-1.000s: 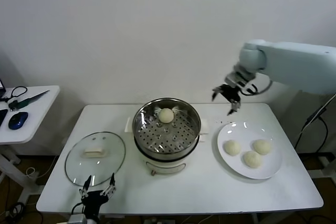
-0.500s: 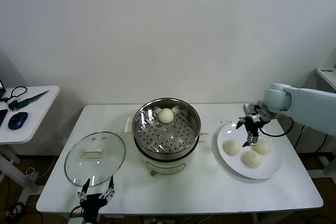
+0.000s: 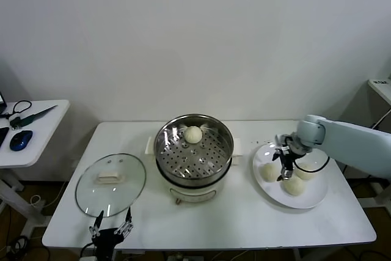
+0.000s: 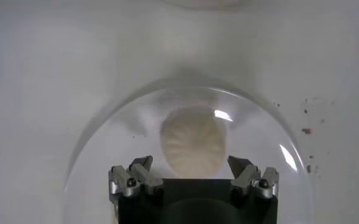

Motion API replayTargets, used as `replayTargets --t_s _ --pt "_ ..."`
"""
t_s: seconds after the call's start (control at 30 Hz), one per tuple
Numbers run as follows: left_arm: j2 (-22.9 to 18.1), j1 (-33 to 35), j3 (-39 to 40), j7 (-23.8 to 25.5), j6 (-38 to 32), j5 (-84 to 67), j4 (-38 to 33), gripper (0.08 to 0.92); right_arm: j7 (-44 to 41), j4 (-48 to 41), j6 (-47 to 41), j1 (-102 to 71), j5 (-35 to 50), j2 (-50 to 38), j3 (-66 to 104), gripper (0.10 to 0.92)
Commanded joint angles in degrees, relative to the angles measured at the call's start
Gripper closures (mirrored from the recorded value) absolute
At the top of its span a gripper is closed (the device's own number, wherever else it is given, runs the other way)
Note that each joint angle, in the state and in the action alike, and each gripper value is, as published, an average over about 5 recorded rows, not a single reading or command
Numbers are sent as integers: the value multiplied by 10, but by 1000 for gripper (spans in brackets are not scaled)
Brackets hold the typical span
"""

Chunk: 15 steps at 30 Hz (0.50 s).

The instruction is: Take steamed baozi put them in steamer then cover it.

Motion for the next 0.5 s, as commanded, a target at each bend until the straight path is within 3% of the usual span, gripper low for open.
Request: replayTargets --t_s 0.03,0.23,0.5 --pt "0 1 -1 0 0 0 1 177 5 -40 -12 -44 -14 24 40 252" --pt "0 0 0 -1 0 0 2 177 -5 -34 -10 -39 -12 26 42 336" --pt "-1 2 0 0 1 2 -3 177 -48 6 18 130 50 12 -51 356"
